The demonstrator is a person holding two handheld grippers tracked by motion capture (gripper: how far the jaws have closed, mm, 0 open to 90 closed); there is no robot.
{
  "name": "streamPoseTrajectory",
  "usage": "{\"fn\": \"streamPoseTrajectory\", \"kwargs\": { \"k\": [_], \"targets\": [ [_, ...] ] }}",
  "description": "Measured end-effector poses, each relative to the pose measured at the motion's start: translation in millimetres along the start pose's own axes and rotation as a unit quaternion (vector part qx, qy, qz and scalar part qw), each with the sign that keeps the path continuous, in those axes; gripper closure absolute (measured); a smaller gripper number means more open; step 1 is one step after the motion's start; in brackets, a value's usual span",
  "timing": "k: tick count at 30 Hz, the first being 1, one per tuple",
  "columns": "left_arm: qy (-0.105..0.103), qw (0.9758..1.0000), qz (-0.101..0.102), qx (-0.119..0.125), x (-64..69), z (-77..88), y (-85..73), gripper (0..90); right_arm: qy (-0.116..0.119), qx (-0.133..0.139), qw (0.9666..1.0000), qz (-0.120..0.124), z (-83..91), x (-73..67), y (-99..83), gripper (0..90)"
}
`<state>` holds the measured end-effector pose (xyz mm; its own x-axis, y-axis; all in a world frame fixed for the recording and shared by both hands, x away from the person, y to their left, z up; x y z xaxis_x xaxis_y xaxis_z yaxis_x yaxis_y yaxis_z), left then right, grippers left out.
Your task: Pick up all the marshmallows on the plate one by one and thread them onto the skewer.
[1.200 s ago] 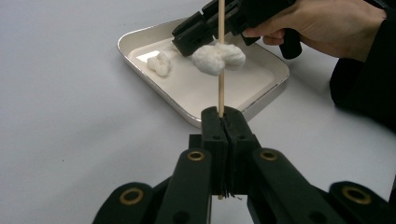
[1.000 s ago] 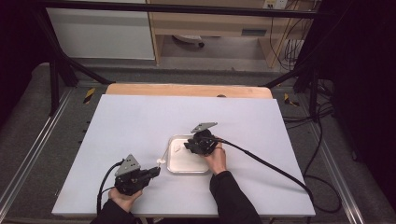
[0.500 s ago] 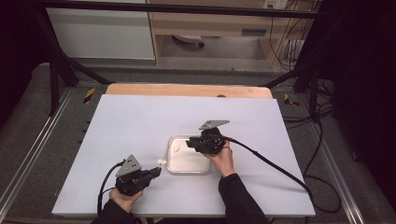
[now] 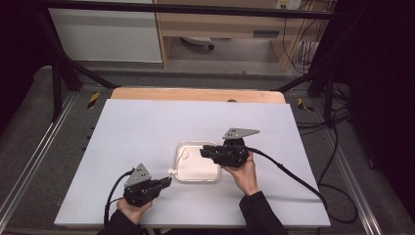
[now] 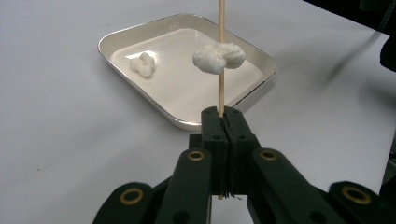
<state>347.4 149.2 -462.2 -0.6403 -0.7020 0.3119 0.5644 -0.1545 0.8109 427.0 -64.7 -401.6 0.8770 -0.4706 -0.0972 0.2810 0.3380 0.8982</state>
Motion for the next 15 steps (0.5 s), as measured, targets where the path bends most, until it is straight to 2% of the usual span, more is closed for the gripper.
{"fn": "streamPoseTrajectory", "kwargs": {
  "k": [8, 15],
  "targets": [
    [-0.008, 0.9999, -0.013, -0.002, 5.3, -1.5, -0.7, 88.1, 0.032, 0.051, 0.998, -0.02, 19.1, -9.1, 18.4, 74.6],
    [-0.009, 0.9996, -0.027, -0.005, 10.9, -3.2, -1.6, 88.1, 0.046, 0.061, 0.9967, -0.027, 20.7, -11.3, 28.8, 74.6]
  ]
}}
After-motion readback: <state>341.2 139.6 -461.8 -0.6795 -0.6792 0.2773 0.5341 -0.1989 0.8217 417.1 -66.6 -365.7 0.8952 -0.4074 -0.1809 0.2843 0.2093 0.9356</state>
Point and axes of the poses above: each handheld gripper's, and its own axes: z roughly backward along the jaws, y roughly out of its top, x roughly to its right, the point moved 6 cm from there along -z, roughly forward along the jaws, and after that the axes turned 11 degrees about z, right-handed, at the moved point
